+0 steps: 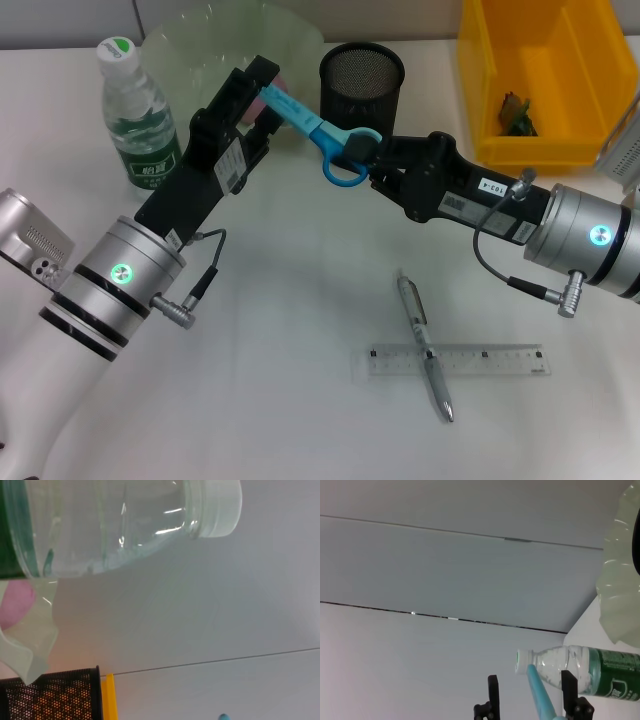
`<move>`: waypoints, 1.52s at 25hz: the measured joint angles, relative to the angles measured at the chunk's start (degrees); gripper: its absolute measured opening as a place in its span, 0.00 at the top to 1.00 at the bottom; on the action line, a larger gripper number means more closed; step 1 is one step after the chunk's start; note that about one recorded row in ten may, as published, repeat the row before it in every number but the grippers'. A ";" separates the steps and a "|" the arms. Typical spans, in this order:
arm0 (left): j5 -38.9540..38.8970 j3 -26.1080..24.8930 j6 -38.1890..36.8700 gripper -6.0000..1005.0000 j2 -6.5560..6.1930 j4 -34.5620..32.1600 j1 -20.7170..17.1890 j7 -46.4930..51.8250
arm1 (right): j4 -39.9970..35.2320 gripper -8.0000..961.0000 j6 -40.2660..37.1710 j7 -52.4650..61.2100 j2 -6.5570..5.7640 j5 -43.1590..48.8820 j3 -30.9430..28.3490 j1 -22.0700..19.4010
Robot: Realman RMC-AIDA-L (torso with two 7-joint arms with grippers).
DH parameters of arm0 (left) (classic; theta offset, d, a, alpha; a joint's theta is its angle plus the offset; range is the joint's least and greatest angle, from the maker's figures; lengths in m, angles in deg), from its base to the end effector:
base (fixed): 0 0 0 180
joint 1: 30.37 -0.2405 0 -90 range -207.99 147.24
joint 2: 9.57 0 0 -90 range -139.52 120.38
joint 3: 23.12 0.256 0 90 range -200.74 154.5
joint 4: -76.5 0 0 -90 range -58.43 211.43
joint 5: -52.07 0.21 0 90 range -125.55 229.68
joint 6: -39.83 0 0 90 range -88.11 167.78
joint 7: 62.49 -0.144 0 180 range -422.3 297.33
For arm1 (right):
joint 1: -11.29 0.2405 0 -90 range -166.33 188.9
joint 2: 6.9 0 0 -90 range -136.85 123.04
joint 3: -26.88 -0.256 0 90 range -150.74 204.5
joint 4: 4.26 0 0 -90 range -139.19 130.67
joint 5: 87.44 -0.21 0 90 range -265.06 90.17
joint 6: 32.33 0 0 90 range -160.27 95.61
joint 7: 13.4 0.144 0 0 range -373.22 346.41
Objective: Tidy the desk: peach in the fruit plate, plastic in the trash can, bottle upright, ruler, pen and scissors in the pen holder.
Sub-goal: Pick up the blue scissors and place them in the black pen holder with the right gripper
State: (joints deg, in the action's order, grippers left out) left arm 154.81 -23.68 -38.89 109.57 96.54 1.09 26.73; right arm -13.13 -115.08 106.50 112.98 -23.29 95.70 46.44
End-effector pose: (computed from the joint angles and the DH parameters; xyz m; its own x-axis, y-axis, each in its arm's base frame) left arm -0.2315 0.3044 -0.0836 -0.5109 0.5636 0.6491 0.6790 -0.1986 0.7068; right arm 0.2213 0.3229 -0.0682 -0.2001 -0.8839 -0.4227 -0.7262 -0.1558 0.6696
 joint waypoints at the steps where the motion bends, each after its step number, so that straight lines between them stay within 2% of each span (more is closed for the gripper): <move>1: 0.01 0.02 -0.02 0.21 0.00 -0.01 0.00 0.02 | 0.00 0.91 -0.01 -0.01 0.00 0.00 0.00 0.00; 6: 2.80 -0.23 -0.33 0.21 -0.09 -2.36 -0.05 0.12 | 0.01 0.90 -0.25 -0.23 -0.08 0.00 -0.21 -0.22; 13: 10.63 -0.02 -4.07 0.22 -0.31 -11.16 -0.55 -1.02 | -0.26 0.90 -0.52 -0.79 -0.56 0.20 -0.33 -1.14; 16: 14.51 0.00 -4.74 0.22 -0.29 -13.49 -0.89 -7.10 | -0.47 0.90 -0.54 -1.86 -0.77 0.38 -0.15 -1.72; 17: 17.25 0.02 -5.54 0.22 -0.36 -14.19 -1.04 -12.84 | -0.66 0.90 -0.56 -2.00 -1.09 0.43 0.05 -1.97; 20: 19.55 0.03 -6.74 0.22 -0.42 -15.02 -1.04 -17.28 | -1.06 0.90 -0.57 -2.01 -1.54 0.89 0.19 -1.97; 22: 23.92 0.04 -9.04 0.22 -0.43 -17.28 -1.03 -25.60 | -1.50 0.90 -0.46 -2.02 -1.99 3.05 0.15 -1.74; 28: 29.98 0.03 -10.51 0.22 -0.60 -20.43 -0.69 -35.56 | -3.75 0.89 -0.02 -2.13 -3.05 7.62 -0.11 -1.51; 32: 33.44 0.10 -10.93 0.22 -0.59 -22.81 -0.71 -43.38 | -6.30 0.89 -0.17 -4.03 -5.01 10.13 -0.17 -1.44; 38: 33.49 0.12 -10.69 0.22 -0.60 -24.00 -1.83 -48.41 | -8.84 0.89 -2.57 -5.54 -9.94 14.03 -0.29 -0.56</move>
State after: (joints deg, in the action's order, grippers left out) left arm 188.30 -23.55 -49.59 108.97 72.54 -0.74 -21.68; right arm -21.98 -117.65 100.96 103.04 -9.26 95.41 45.88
